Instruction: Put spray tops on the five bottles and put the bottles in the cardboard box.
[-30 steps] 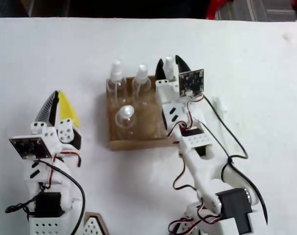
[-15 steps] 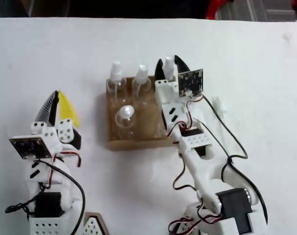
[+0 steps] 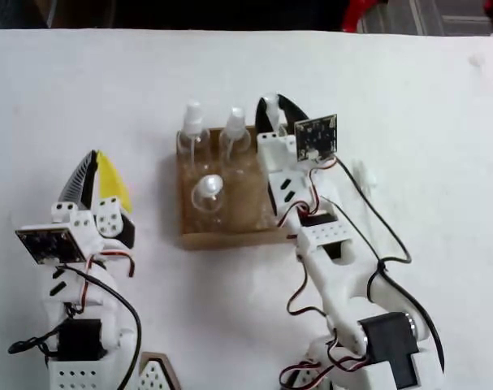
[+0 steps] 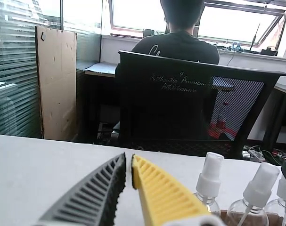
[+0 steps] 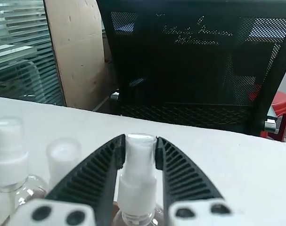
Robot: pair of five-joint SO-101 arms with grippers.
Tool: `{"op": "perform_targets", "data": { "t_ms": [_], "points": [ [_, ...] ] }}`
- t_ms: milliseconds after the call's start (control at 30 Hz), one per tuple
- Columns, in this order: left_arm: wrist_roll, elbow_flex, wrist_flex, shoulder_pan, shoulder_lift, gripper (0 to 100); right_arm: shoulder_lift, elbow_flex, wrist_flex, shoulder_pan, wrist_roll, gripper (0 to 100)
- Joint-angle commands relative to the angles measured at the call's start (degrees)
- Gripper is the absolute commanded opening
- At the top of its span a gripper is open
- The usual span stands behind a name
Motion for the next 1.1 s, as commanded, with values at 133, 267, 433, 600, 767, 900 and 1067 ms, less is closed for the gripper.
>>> {"op": "perform_targets", "data": {
  "t_ms": [133, 267, 433, 600, 767, 900, 1067],
  "points": [
    [-0.70, -0.26, -1.49, 0.66, 0.04, 3, -0.92, -1.41, -0.31, 0.04, 0.09, 1.6],
    [-0.70, -0.26, -1.49, 0.66, 0.04, 3, -1.54, -0.53, -2.77, 0.04, 0.09, 1.6],
    [-0.70, -0.26, -1.49, 0.66, 0.04, 3, -3.82, 2.37, -5.85, -0.04, 0.09, 1.6],
    [-0.70, -0.26, -1.49, 0.66, 0.04, 3, -3.91, 2.81, -5.93, 0.31, 0.09, 1.6],
    [-0.70, -0.26, -1.49, 0.66, 0.04, 3, -3.82, 2.81, -5.93, 1.63, 0.09, 1.6],
    [-0.70, -0.26, -1.49, 0.66, 0.04, 3, -3.82, 3.78, -6.02, 1.98, 0.09, 1.6],
    [-0.70, -0.26, -1.49, 0.66, 0.04, 3, -3.82, 4.57, -6.02, 2.07, 0.09, 1.6]
  ]
}}
